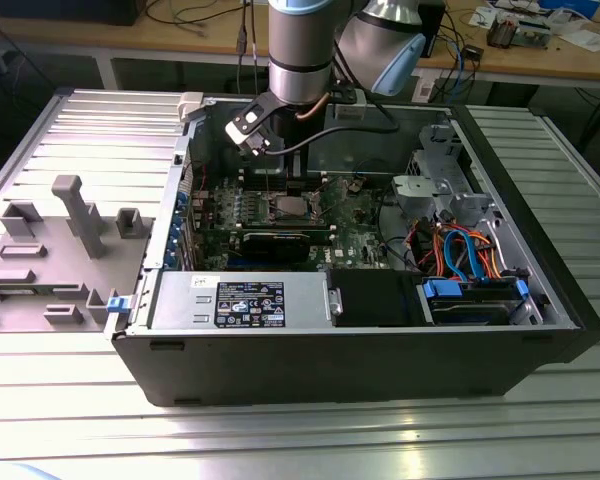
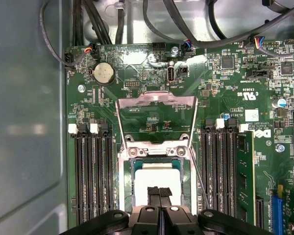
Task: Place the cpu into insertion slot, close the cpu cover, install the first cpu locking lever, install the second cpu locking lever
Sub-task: 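Close the cpu cover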
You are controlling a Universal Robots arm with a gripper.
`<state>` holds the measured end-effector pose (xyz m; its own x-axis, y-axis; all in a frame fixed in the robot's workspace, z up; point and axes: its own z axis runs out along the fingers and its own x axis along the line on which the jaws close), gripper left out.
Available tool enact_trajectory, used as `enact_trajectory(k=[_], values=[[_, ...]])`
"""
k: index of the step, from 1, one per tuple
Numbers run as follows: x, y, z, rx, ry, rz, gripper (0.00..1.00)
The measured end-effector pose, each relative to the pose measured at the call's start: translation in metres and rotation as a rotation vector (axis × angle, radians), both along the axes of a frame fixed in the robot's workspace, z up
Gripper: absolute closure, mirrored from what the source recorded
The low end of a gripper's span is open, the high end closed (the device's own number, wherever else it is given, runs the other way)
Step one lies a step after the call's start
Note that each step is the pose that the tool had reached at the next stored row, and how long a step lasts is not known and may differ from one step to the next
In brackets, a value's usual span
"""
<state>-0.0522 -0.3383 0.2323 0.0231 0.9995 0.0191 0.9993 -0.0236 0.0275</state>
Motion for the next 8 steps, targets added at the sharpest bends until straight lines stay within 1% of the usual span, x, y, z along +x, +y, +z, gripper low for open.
enact_trajectory(k=[8], values=[[0.0000, 0.0000, 0.0021, 0.0000, 0.0001, 0.000, 0.89]])
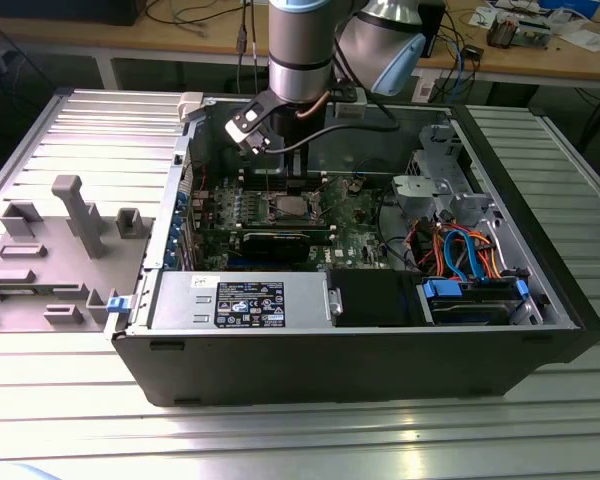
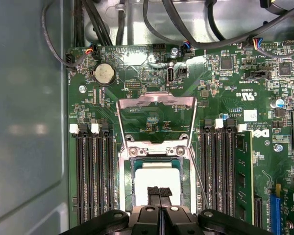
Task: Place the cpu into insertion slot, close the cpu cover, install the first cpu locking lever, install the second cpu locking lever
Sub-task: 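Close the cpu cover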
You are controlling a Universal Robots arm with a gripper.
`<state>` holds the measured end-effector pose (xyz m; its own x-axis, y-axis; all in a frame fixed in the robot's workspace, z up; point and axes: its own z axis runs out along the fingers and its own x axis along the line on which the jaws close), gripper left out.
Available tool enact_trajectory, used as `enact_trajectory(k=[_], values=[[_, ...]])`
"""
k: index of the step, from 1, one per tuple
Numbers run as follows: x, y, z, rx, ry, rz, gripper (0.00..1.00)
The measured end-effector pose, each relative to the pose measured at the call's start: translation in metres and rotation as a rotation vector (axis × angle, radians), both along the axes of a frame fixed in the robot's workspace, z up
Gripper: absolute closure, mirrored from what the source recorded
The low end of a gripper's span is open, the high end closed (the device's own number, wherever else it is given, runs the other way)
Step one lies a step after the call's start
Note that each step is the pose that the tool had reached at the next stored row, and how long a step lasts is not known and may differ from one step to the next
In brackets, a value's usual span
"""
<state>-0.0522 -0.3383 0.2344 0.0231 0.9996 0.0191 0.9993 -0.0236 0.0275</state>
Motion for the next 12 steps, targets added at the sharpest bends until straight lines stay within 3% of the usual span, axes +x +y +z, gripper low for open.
enact_trajectory(k=[12], values=[[0.0000, 0.0000, 0.0045, 0.0001, -0.0001, 0.000, 0.89]])
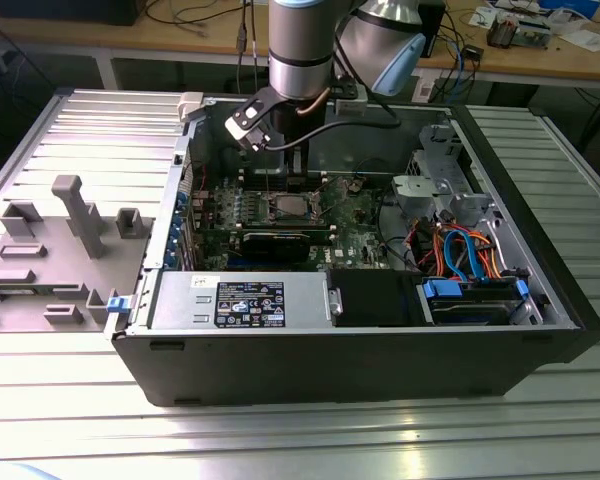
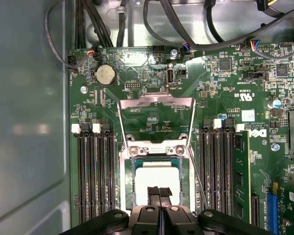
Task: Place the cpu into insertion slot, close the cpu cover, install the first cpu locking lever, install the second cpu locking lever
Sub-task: 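Close the cpu cover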
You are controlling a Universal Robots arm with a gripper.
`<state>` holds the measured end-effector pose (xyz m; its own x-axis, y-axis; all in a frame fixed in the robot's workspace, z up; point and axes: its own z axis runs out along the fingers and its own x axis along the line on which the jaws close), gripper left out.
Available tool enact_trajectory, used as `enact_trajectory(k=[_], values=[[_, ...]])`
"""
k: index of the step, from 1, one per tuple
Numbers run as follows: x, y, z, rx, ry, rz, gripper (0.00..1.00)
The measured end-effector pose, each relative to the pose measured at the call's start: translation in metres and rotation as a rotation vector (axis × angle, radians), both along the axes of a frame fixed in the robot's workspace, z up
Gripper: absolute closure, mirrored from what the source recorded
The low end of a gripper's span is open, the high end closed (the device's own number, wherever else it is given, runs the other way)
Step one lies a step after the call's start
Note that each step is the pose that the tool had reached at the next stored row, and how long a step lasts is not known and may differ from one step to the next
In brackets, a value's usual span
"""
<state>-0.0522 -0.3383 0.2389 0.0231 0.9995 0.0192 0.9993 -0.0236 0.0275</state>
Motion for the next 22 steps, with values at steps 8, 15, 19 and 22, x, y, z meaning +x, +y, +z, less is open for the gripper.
enact_trajectory(k=[8, 15, 19, 22], values=[[0.0000, 0.0000, 0.0021, -0.0001, 0.0000, 0.000, 0.89], [0.0015, 0.0000, 0.0039, -0.0001, 0.0000, 0.000, 0.89], [0.0020, 0.0000, 0.0039, -0.0001, 0.0000, 0.000, 0.89], [0.0021, 0.0001, 0.0041, 0.0001, 0.0000, 0.000, 0.89]])
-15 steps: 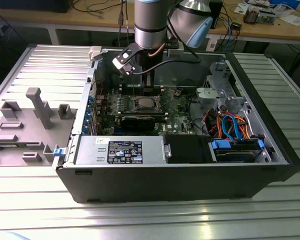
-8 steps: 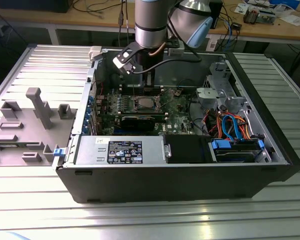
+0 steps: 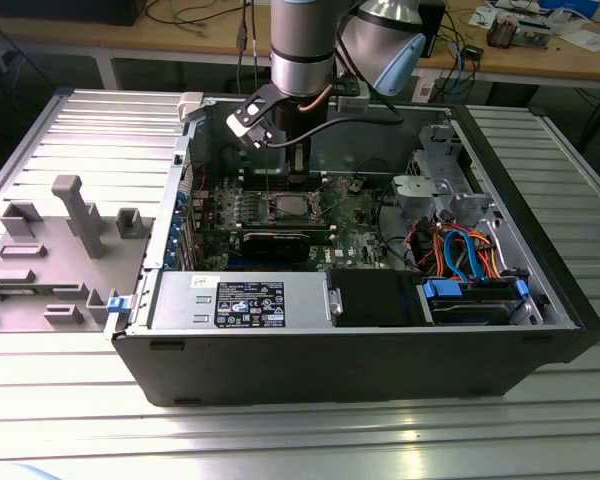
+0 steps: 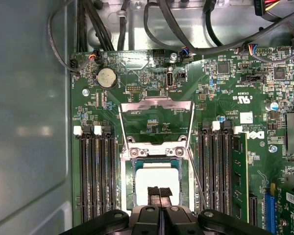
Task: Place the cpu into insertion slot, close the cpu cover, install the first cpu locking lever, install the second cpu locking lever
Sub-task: 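Close the cpu cover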
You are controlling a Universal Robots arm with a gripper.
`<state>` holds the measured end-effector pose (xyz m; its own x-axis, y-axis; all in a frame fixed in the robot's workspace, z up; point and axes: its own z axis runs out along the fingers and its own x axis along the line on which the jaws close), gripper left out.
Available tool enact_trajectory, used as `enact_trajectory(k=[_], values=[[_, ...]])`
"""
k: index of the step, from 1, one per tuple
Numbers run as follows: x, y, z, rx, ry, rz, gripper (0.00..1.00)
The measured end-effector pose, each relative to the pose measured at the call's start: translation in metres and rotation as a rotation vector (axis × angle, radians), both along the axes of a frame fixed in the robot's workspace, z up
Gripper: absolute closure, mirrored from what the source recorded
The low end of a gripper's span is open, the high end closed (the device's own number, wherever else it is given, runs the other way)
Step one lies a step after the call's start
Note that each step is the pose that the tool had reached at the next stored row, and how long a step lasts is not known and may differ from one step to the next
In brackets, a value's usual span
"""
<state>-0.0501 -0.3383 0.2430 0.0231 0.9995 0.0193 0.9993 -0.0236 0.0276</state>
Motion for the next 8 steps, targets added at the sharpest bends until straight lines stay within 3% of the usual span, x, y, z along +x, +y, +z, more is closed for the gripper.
enact_trajectory(k=[8], values=[[0.0000, -0.0001, 0.0024, -0.0002, 0.0001, 0.000, 0.89]])
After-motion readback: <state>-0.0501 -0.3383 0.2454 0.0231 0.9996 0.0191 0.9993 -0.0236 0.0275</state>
